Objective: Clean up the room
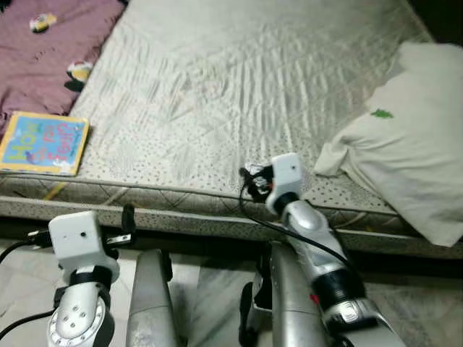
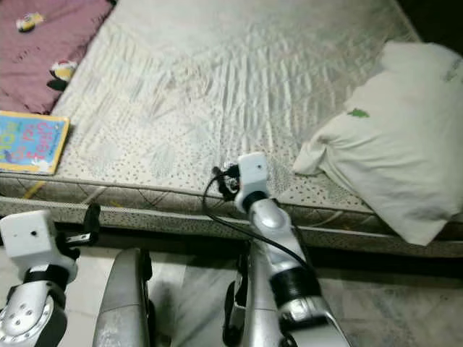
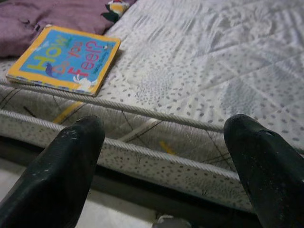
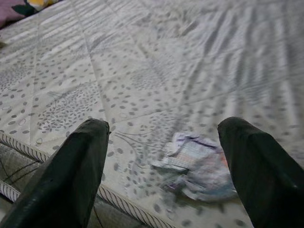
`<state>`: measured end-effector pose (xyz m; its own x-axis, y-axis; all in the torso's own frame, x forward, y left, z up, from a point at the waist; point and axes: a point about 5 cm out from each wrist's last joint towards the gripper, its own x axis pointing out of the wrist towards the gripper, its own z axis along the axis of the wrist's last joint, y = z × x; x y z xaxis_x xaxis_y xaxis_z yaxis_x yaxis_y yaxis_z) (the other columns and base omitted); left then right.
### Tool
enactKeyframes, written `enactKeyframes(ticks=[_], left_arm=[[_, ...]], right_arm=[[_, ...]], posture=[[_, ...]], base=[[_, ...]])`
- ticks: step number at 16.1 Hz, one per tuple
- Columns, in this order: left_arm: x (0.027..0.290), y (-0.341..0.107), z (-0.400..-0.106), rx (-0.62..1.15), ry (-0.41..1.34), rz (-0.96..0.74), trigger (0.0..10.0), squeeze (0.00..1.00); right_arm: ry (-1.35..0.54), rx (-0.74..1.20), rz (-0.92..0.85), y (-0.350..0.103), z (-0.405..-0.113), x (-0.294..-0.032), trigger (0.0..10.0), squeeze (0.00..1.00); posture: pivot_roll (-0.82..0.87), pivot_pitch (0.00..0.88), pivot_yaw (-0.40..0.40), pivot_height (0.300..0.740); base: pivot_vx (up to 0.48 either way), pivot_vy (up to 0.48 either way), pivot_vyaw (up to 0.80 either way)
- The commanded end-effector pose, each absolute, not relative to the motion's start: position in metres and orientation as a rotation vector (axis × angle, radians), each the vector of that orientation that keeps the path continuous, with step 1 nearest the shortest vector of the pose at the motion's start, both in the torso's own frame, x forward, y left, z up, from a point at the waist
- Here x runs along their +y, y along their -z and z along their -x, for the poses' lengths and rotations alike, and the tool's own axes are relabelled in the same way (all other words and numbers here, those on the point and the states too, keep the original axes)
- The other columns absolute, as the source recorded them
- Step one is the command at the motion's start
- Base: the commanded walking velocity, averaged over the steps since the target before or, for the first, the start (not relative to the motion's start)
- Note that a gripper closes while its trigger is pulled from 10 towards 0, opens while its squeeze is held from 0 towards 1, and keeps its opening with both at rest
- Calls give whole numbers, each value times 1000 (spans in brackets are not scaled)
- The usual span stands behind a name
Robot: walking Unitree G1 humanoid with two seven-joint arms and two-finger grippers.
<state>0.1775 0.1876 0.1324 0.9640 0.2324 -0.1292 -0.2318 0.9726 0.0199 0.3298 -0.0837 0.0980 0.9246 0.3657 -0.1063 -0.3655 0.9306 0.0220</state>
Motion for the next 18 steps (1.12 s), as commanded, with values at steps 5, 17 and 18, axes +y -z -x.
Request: enactKeyframes(ticks=[5,17,18], left_arm=[[189,-138,-162,171,-245,-27,10000,0],[185,-142,-162,178,-239,-26,10000,0],[185,-142,-162,178,-239,-26,10000,0]], right_arm=[[-432,33,-42,-112,-347,-54,10000,0],[-373,13,64,-124,-363,-27,10000,0],[-367,8,75,-125,-363,-27,10000,0]], posture=[[313,277,-45,522],[345,274,-60,487],[348,271,-62,487]], base=[[0,0,0],[0,0,0],[0,0,0]])
